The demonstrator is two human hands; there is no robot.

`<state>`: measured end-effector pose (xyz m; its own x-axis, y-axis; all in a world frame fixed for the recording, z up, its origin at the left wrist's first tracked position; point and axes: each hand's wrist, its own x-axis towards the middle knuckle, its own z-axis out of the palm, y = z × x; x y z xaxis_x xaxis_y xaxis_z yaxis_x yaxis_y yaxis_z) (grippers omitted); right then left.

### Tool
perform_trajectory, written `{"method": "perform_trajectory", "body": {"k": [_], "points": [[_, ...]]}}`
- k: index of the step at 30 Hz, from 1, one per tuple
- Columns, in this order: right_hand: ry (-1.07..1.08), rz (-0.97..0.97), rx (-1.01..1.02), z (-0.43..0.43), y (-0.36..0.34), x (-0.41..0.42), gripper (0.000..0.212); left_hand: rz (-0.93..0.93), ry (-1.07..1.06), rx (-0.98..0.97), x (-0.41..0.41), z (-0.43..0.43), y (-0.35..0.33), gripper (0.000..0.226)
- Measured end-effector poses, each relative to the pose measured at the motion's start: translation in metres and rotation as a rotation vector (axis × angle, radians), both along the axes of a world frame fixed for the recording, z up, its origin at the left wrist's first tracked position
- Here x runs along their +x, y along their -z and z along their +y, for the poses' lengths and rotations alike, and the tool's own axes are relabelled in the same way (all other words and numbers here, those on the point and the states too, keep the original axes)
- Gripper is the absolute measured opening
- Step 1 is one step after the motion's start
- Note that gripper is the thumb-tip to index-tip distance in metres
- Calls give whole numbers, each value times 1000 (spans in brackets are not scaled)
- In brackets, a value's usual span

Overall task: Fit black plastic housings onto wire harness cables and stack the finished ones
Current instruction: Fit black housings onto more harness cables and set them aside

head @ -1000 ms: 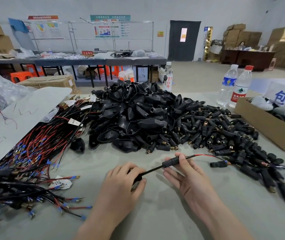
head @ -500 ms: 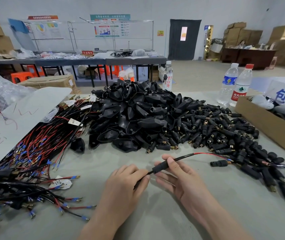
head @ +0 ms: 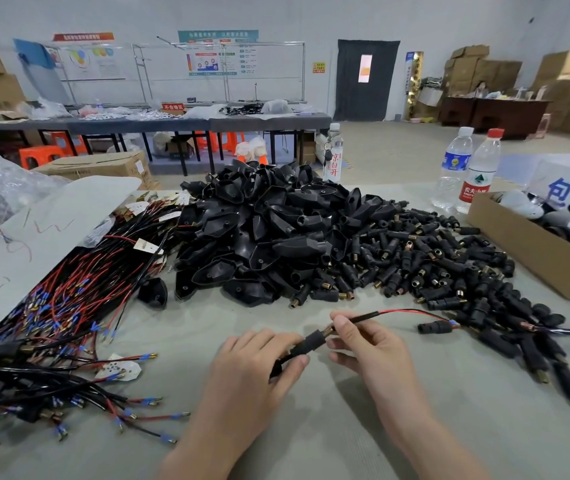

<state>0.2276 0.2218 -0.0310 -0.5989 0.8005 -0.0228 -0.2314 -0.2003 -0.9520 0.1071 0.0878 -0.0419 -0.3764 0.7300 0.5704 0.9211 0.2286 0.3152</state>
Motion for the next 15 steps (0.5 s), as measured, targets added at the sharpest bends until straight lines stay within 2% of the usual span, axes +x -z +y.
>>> {"method": "perform_trajectory", "body": {"k": [6,11,15], "points": [[56,-10,42,2,0,-1,27,27,-31,2,-4,-1,1,27],[181,58,-78,18,-1,9,29,-26,-54,-4,-4,-4,0,29],[131,129,-171,20,-3,12,30,-75,-53,-9,-3,-4,1,32]]}}
